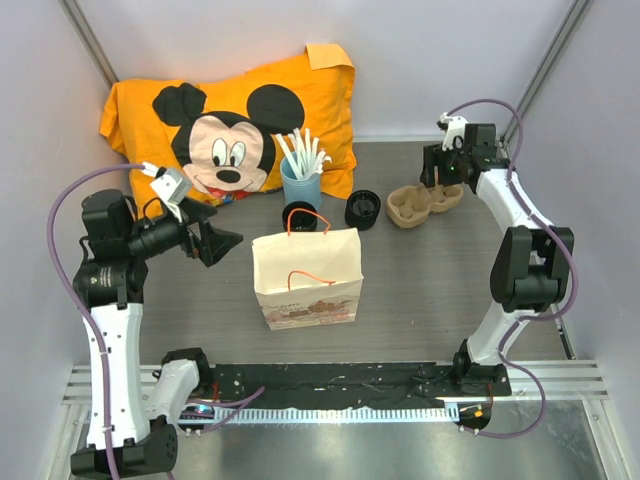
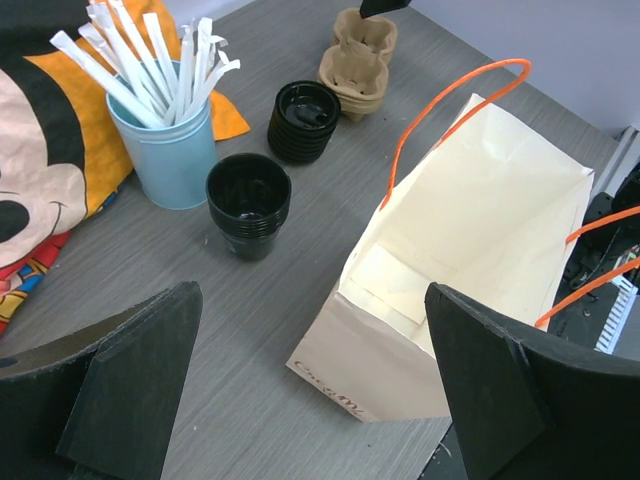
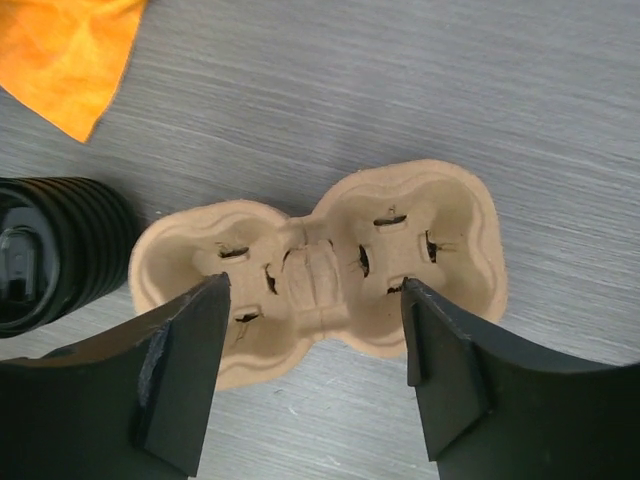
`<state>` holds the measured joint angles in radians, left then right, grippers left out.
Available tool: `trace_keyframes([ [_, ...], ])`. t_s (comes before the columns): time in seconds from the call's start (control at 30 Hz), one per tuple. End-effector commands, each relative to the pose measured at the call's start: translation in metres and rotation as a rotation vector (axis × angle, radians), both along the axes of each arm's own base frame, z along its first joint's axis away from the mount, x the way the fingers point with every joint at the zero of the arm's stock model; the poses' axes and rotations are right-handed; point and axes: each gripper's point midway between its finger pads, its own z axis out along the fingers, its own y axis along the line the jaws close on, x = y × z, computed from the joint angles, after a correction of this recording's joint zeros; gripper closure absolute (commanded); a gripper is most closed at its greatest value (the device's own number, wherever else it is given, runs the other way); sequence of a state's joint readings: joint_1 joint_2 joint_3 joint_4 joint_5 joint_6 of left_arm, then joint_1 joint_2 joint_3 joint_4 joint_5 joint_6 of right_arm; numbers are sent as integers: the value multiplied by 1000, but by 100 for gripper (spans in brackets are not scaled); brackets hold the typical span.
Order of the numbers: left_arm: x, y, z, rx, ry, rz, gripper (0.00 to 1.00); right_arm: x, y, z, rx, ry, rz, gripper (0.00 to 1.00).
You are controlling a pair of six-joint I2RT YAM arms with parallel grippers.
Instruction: Pack the takeout coffee
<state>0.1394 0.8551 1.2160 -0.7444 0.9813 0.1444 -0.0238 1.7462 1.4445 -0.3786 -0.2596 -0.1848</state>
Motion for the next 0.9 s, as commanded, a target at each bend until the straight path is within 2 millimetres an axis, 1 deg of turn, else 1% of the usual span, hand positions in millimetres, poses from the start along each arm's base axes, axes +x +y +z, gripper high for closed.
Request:
trace_keyframes([
  [0.0, -2, -4, 5, -20, -20, -38, 0, 12, -3, -3, -23, 12, 17, 30],
  [0.03, -1, -5, 4, -23, -16, -40, 0, 13, -3, -10, -28, 27, 18, 34],
  [0.07, -1, -5, 4, -25, -14, -38, 0, 14, -5, -13, -36, 34, 15, 36],
  [0.2, 0, -5, 1, -30, -2, -37, 0, 13, -4, -26, -59, 60, 45, 36],
  [0.47, 3, -6, -3, -44, 17, -42, 0, 2, 1, -50, -69, 112, 83, 36],
  [0.67, 4, -5, -5, -50, 27, -39, 0, -3, 8, -60, -85, 136, 123, 38],
  [0.8, 5, -5, -6, -55, 32, -40, 0, -4, 6, -64, -98, 145, 122, 39],
  [0.83, 5, -6, -6, -57, 34, -41, 0, -4, 16, -66, -112, 148, 140, 39],
  [0.87, 4, -6, -6, -57, 34, -41, 0, -4, 16, -67, -118, 151, 137, 40],
])
